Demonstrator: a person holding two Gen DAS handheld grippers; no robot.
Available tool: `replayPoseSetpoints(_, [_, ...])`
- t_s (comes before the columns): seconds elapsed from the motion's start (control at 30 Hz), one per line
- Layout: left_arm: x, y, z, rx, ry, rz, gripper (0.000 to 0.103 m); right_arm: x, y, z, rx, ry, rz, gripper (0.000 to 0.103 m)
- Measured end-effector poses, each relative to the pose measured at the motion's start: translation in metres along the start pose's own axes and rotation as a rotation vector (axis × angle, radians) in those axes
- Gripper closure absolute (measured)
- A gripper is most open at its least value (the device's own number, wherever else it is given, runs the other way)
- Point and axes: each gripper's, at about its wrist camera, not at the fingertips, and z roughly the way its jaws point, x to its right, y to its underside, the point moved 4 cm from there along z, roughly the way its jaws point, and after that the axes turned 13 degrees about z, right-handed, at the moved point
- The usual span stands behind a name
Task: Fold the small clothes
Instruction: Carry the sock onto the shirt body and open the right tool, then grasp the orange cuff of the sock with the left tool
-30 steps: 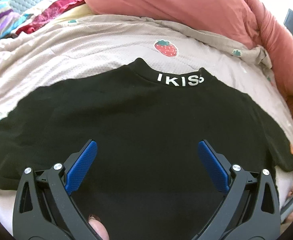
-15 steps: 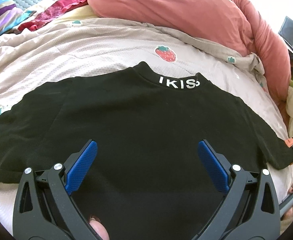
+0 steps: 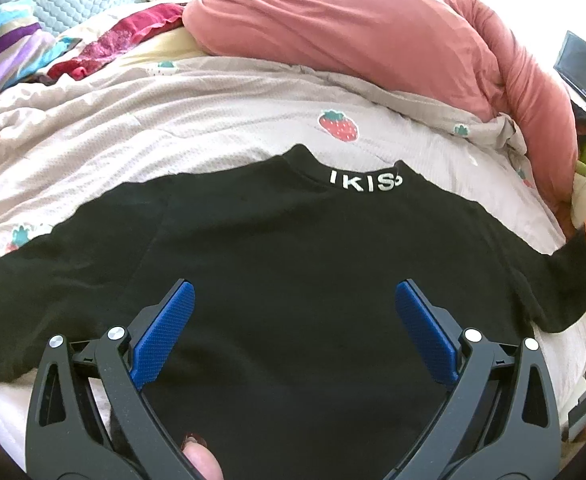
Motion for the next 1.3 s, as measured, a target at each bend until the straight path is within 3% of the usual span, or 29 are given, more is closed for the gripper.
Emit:
replayPoseSetpoints(0.47, [-0.034, 0.001, -0.006, 0.002, 0.030, -0.100, 0.008, -0.132, 0.073, 0.019, -0.139, -0.186, -0.207, 0.090])
replayPoseSetpoints(0.63, [-0.050, 0.004, -0.006, -0.007, 0.041, -0.157, 0.008, -0.173, 0.114, 0.033, -0.193, -0.209, -0.372, 0.090])
replayPoseSetpoints(0.87, [-0.064, 0.010, -0.002, -0.035, 0.073, -0.221, 0.008, -0.191, 0.176, 0.042, -0.315, -0.228, -0.548, 0.086])
replayPoseSetpoints(0.93, [-0.065, 0.013, -0.001, -0.044, 0.100, -0.236, 0.008, -0.194, 0.189, 0.038, -0.335, -0.246, -0.590, 0.079])
replayPoseSetpoints(1.03, [-0.061, 0.015, 0.003, -0.058, 0.137, -0.245, 0.008, -0.194, 0.201, 0.030, -0.391, -0.299, -0.611, 0.067])
replayPoseSetpoints(1.3, [-0.036, 0.026, 0.017, -0.127, 0.276, -0.257, 0.012, -0.185, 0.217, -0.002, -0.495, -0.380, -0.672, 0.057])
